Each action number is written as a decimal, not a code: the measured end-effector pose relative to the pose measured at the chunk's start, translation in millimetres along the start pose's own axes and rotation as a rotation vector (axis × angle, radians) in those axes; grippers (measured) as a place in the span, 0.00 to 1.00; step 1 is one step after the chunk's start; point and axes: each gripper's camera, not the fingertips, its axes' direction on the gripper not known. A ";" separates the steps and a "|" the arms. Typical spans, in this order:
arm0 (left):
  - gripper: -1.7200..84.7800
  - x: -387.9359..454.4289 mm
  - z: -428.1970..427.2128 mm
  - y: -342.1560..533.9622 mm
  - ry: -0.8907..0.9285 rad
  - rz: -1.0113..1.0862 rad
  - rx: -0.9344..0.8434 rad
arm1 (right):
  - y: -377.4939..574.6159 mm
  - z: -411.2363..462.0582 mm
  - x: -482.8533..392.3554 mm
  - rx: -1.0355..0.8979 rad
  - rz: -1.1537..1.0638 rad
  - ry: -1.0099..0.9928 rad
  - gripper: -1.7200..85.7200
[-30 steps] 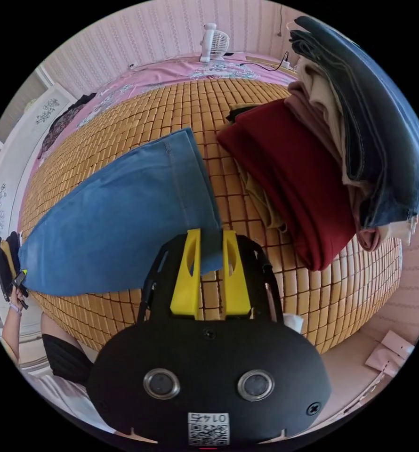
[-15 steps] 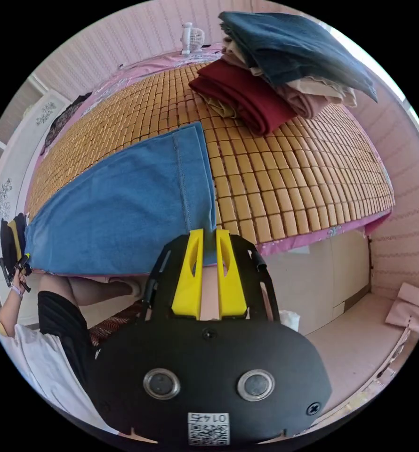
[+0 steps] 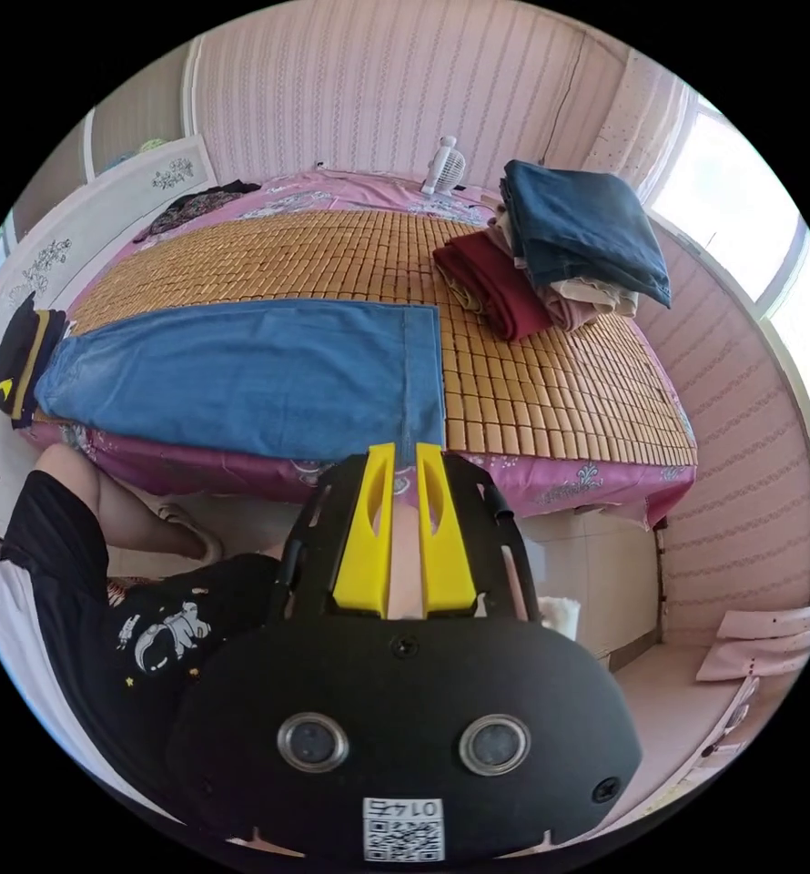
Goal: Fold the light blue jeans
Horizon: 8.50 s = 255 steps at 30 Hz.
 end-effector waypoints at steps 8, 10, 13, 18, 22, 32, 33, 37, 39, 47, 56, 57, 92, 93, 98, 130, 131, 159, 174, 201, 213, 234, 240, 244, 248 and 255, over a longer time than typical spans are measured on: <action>0.08 50.9 -50.8 -32.7 0.081 0.101 0.059 | 36.0 -23.2 -2.7 0.051 -0.038 -0.117 0.06; 0.08 58.9 -51.5 -41.1 0.098 0.124 0.045 | 43.0 -25.5 1.2 0.063 -0.037 -0.119 0.06; 0.08 67.9 -48.9 -59.7 0.117 0.154 0.021 | 46.9 -25.5 9.3 0.078 -0.041 -0.105 0.06; 0.09 70.4 -32.1 -111.1 0.159 0.144 0.002 | 33.5 -11.1 26.6 0.081 -0.022 -0.140 0.07; 0.11 75.3 4.8 -172.8 0.184 0.159 -0.027 | 5.8 15.9 34.6 0.085 -0.028 -0.153 0.08; 0.17 115.6 121.2 -326.2 0.264 0.264 -0.237 | -96.9 115.9 72.6 0.041 0.036 -0.110 0.11; 0.17 118.2 127.0 -332.0 0.269 0.270 -0.251 | -100.9 123.8 76.2 0.027 0.056 -0.106 0.12; 0.17 130.1 161.3 -359.2 0.317 0.266 -0.326 | -109.8 172.7 92.1 -0.045 0.140 -0.142 0.14; 0.17 135.5 176.3 -362.7 0.307 0.284 -0.373 | -105.9 192.3 91.1 -0.081 0.128 -0.140 0.12; 0.11 148.8 192.0 -380.9 0.251 0.308 -0.404 | -72.8 192.5 92.1 0.024 0.028 -0.111 0.01; 0.01 171.5 131.4 -408.6 0.160 0.524 -0.215 | -37.9 120.3 128.2 0.211 0.039 -0.158 0.01; 0.01 170.2 126.5 -412.5 0.163 0.519 -0.199 | -37.3 115.3 130.5 0.219 0.038 -0.157 0.01; 0.08 185.5 198.5 -334.0 0.485 0.310 -0.435 | 46.9 208.4 233.5 -0.228 0.385 -0.345 0.07; 0.08 186.1 201.6 -331.5 0.481 0.315 -0.444 | 46.4 209.0 233.1 -0.219 0.393 -0.352 0.09; 0.08 185.3 223.4 -310.6 0.470 0.322 -0.483 | 20.0 223.6 195.7 -0.293 0.306 -0.314 0.10; 0.10 -164.8 138.6 -119.3 -0.260 -0.416 -0.223 | -388.5 178.6 -415.1 -0.061 -0.808 -0.580 0.08; 0.11 -167.3 149.5 -113.8 -0.232 -0.407 -0.248 | -401.5 185.0 -455.0 -0.084 -0.845 -0.593 0.09; 0.02 -128.2 78.0 -28.6 -0.224 -0.312 -0.060 | -514.6 161.0 -654.5 -0.188 -1.048 -0.546 0.02; 0.09 -175.4 113.5 -56.9 -0.326 -0.506 -0.151 | -544.9 203.4 -604.5 -0.230 -0.819 -0.359 0.07; 0.01 203.7 165.2 -195.6 0.357 0.229 -0.487 | -493.1 275.3 -656.3 -0.643 -1.131 -0.191 0.01; 0.01 224.4 138.6 -233.9 0.296 0.288 -0.475 | -437.9 281.7 -531.4 -0.556 -0.973 -0.256 0.01; 0.01 164.1 88.0 -299.8 0.158 0.010 -0.463 | -68.6 177.6 212.8 -0.176 0.452 -0.071 0.19; 0.01 176.6 105.5 -293.2 0.082 0.129 -0.579 | -30.6 195.3 254.3 -0.240 0.467 -0.148 0.15; 0.01 179.2 108.2 -295.8 0.072 0.144 -0.595 | -16.3 193.6 286.2 -0.294 0.490 -0.247 0.06; 0.01 176.5 111.9 -294.0 0.077 0.153 -0.596 | -13.7 180.8 303.2 -0.274 0.408 -0.270 0.04; 0.01 189.0 123.9 -289.1 0.253 0.186 -0.570 | -26.1 115.1 347.6 0.050 0.466 -0.395 0.03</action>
